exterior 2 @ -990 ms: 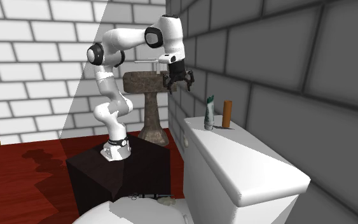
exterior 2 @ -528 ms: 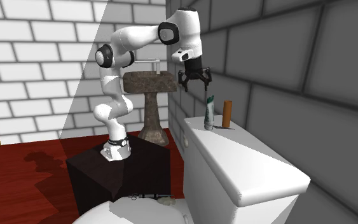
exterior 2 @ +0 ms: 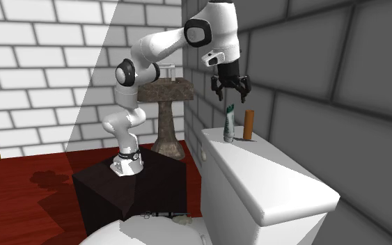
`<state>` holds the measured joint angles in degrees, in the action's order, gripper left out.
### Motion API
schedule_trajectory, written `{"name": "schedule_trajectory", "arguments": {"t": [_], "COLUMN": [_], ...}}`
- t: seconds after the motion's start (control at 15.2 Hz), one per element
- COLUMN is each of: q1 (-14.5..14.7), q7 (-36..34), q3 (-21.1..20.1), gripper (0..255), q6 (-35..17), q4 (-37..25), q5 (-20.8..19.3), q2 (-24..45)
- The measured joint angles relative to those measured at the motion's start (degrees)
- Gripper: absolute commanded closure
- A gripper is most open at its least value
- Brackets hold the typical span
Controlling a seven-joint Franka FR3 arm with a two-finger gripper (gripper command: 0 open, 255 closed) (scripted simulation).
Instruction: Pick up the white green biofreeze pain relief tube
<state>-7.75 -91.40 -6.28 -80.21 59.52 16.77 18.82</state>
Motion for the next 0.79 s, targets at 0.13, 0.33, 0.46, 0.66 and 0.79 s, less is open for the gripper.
{"name": "schedule_trajectory", "arguments": {"t": [0.13, 0.33, 0.46, 0.66, 0.79], "q1": [-0.15, -0.23, -0.23, -0.26, -0.28], "q7": [-0.71, -0.14, 0.48, 0.87, 0.93], "q3": [0.23, 0.37, 0.42, 0.46, 0.47], "gripper": [0, 0, 0, 255, 255], "q6": [-0.77, -3.40, -5.56, -6.75, -6.86], "q4": [0.59, 4.45, 7.85, 9.69, 9.83], "q5": [0.15, 0.24, 0.31, 0.36, 0.37], "q2": [0.20, -0.91, -2.06, -2.66, -2.71]}}
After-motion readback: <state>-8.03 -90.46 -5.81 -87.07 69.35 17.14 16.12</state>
